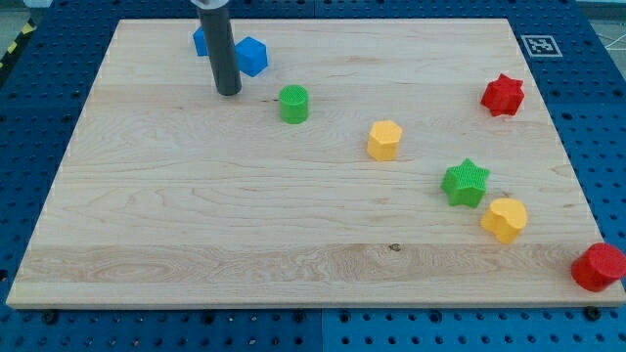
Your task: Move the green circle down and right a bit
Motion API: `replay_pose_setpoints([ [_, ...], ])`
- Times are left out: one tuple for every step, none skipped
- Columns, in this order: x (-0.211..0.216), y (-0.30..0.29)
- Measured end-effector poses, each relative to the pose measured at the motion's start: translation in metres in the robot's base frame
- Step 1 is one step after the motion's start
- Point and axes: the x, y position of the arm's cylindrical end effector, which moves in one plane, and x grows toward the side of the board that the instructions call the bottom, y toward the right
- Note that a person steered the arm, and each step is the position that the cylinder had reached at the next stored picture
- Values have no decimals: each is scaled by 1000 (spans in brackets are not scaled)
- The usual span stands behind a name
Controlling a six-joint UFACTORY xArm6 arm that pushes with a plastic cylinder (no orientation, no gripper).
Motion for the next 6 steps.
replay_pose_setpoints([
  [0,64],
  [0,92],
  [-6,52],
  [5,-4],
  [17,26],
  [24,119],
])
